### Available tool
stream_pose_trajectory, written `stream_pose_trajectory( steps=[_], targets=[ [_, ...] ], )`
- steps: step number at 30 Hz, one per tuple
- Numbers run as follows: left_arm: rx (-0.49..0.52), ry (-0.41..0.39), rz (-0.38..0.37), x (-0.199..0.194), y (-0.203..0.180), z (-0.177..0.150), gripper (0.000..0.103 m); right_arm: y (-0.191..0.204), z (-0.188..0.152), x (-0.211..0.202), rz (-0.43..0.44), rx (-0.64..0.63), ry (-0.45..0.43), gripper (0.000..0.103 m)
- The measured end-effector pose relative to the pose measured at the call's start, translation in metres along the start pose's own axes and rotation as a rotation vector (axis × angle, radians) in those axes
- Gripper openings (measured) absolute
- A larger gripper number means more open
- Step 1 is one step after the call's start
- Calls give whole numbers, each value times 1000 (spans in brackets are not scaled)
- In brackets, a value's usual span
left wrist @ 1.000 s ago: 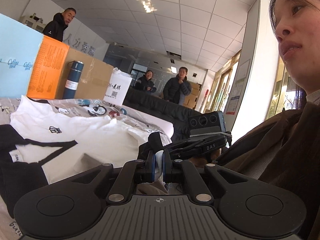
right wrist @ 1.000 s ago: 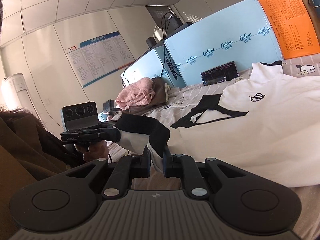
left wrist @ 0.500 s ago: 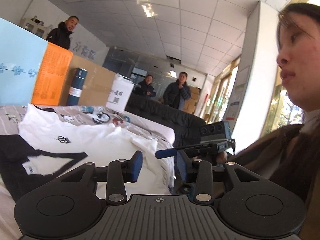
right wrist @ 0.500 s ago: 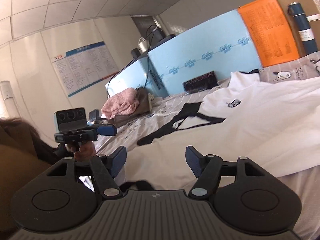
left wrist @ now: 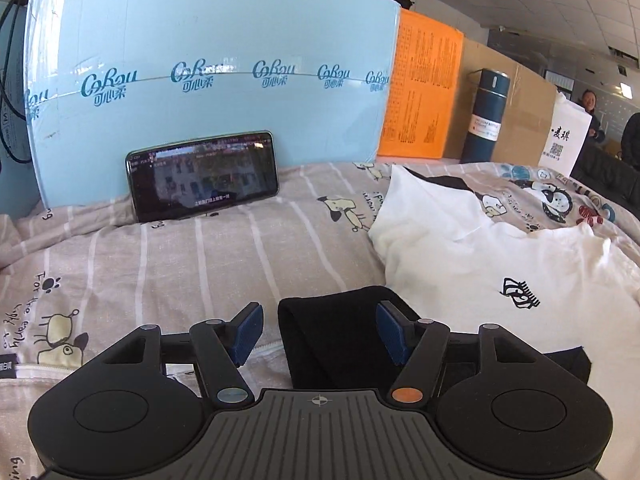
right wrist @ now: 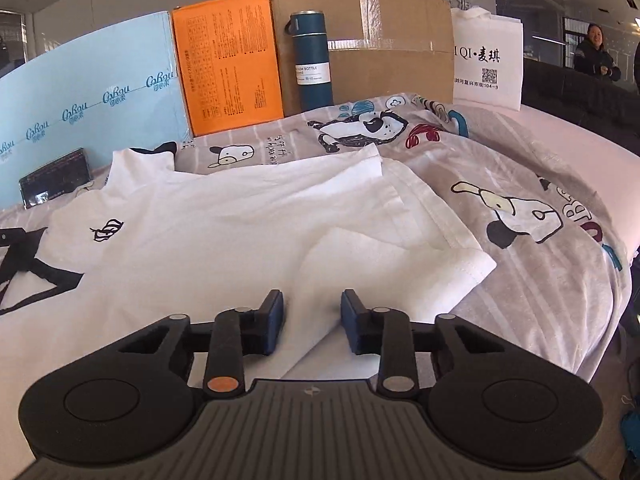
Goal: Fold clothes
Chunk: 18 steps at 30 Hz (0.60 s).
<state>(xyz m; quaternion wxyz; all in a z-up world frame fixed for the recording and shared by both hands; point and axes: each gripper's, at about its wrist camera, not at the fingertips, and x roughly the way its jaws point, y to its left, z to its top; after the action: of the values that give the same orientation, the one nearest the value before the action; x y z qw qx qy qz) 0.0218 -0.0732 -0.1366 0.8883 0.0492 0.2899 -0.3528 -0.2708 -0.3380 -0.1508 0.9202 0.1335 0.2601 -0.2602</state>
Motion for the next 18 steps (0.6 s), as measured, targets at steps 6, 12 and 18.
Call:
stream_pose_trajectory(
  steps=[6,12,18],
  targets=[
    [6,23,-4,5,2,-3,63,-34,-11,-53,-6,111,-135,5],
    [7,27,-12,7,3,-1,63,-71,-50,-98,-40,185,-84,25],
    [37,-21,-31,11,-3,24,63,-104,-17,-115,-72,253,-264,55]
  ],
)
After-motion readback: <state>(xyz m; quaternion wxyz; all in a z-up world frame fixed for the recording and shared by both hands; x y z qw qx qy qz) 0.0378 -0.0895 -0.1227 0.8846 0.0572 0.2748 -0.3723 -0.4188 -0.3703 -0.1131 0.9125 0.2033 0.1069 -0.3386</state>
